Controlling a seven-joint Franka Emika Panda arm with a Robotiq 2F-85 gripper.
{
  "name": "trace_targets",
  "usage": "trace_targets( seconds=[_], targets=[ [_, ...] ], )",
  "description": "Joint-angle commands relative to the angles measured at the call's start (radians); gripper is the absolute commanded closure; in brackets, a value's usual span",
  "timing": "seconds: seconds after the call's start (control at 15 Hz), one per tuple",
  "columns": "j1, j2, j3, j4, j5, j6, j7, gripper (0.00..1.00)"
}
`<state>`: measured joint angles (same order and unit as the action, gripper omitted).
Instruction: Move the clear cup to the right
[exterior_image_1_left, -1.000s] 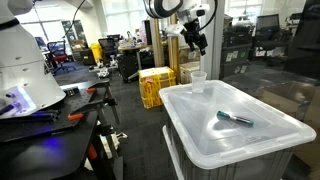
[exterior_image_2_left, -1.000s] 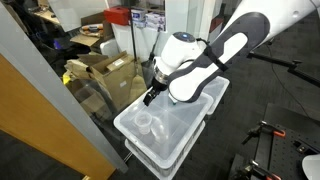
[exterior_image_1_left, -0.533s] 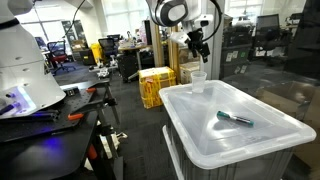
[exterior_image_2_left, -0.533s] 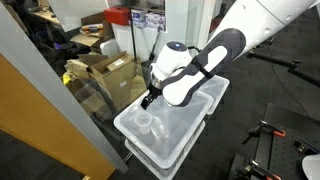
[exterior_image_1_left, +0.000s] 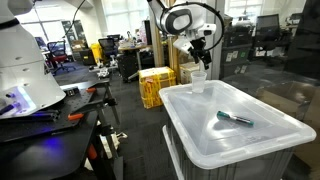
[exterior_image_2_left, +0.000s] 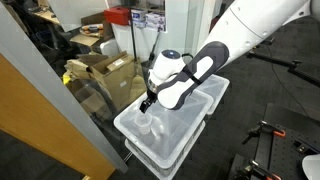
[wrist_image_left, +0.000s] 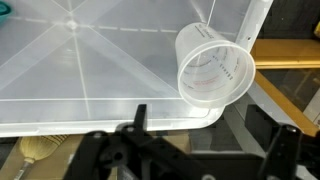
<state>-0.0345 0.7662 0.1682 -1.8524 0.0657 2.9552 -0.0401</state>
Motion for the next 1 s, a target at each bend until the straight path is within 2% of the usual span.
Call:
trace_targets(
  seconds=[0.0, 0.93],
  targets=[
    [-0.015, 0.044, 0.016, 0.067, 0.013, -0.061, -0.013, 0.0],
    [-0.009, 0.154, 0.007, 0.203, 0.025, -0.203, -0.01, 0.0]
  ],
)
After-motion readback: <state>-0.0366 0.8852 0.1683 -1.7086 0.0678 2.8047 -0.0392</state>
